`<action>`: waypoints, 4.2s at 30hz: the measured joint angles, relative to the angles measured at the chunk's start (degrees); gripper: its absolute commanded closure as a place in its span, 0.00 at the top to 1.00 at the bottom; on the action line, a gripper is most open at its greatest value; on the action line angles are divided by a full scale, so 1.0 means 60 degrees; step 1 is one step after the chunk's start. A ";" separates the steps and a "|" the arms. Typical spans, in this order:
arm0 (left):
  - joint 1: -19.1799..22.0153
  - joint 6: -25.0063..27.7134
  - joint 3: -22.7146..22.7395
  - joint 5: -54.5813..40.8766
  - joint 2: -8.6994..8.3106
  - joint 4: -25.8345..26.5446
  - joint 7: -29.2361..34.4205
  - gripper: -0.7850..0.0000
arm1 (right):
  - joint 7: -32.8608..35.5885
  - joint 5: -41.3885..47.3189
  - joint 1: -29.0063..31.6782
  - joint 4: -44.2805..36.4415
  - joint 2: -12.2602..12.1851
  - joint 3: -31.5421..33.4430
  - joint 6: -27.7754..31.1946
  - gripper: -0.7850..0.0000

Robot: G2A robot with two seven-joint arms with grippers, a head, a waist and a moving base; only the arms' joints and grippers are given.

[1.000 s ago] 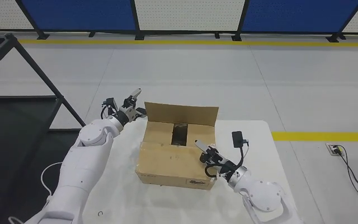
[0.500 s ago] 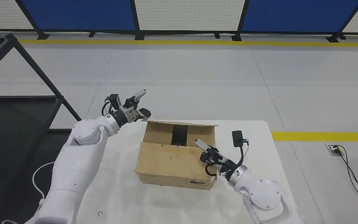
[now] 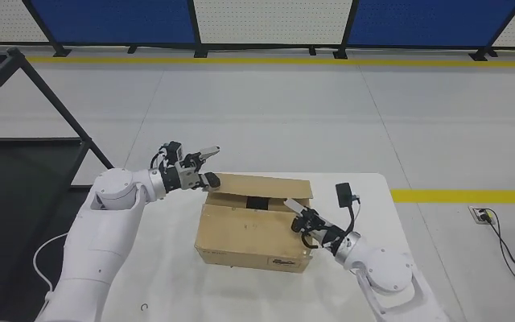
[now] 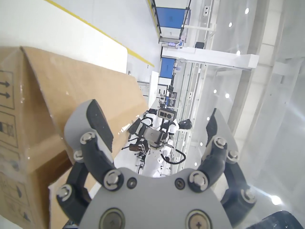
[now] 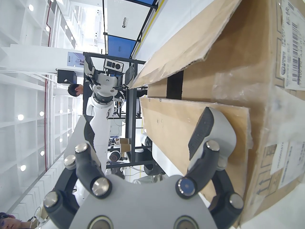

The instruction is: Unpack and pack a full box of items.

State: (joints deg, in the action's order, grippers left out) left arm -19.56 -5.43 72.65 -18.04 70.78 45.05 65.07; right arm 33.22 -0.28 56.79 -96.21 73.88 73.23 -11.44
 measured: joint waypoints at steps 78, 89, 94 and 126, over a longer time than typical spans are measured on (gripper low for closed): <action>-0.0671 -0.1287 -0.0273 -0.0881 -0.0609 0.0994 0.0536 1.00 | 0.0347 0.1919 -0.2154 0.2523 0.0158 -0.0896 -0.0531 1.00; -0.0872 -0.1291 -0.0204 -0.1039 -0.0669 0.0972 0.0292 1.00 | 0.0349 0.1995 -0.2120 0.2526 0.0144 -0.0873 -0.0491 1.00; -0.0872 -0.1287 -0.0205 -0.1037 -0.0668 0.0973 0.0294 1.00 | 0.0340 0.2014 -0.2089 0.2502 0.0134 -0.0856 -0.0470 1.00; -0.1352 0.1606 -0.0561 -0.0531 -0.0699 0.0695 -0.0467 1.00 | 0.0338 0.2070 -0.2011 0.2433 0.0076 -0.0789 -0.0439 1.00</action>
State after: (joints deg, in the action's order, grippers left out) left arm -27.67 4.20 69.29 -21.22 66.58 49.22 62.27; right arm 35.25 12.14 44.72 -81.61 74.33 68.50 -14.08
